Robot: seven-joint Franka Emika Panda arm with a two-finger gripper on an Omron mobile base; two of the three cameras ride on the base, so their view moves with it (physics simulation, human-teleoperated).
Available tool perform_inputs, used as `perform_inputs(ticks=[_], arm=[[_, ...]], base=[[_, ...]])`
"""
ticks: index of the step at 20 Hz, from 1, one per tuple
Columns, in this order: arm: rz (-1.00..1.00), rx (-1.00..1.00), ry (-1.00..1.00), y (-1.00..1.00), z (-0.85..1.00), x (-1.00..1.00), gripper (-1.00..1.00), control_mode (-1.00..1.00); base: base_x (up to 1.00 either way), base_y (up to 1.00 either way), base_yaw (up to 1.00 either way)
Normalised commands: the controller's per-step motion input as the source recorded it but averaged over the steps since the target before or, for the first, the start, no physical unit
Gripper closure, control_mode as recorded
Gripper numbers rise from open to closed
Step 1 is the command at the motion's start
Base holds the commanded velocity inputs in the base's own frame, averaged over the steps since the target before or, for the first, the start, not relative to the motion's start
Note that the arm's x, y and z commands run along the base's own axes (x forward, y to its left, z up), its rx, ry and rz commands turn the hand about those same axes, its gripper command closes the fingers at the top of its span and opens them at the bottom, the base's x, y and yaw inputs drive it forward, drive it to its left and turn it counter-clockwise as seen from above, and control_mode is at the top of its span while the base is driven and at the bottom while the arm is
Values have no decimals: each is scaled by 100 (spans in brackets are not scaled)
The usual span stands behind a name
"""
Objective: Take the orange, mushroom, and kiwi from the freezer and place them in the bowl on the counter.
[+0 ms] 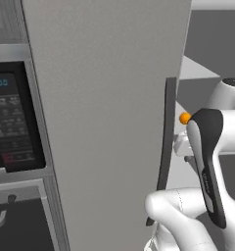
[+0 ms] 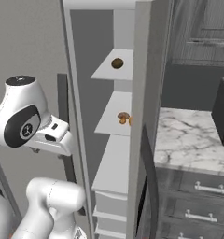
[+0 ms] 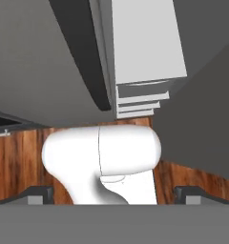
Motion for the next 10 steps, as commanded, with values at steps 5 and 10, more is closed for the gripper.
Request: perform_inputs(ticks=[5,10], arm=[[0,0,0,0,0,0,-100,100],[0,0,0,0,0,0,-100,100]], base=[[39,-31,0],[32,-43,0]])
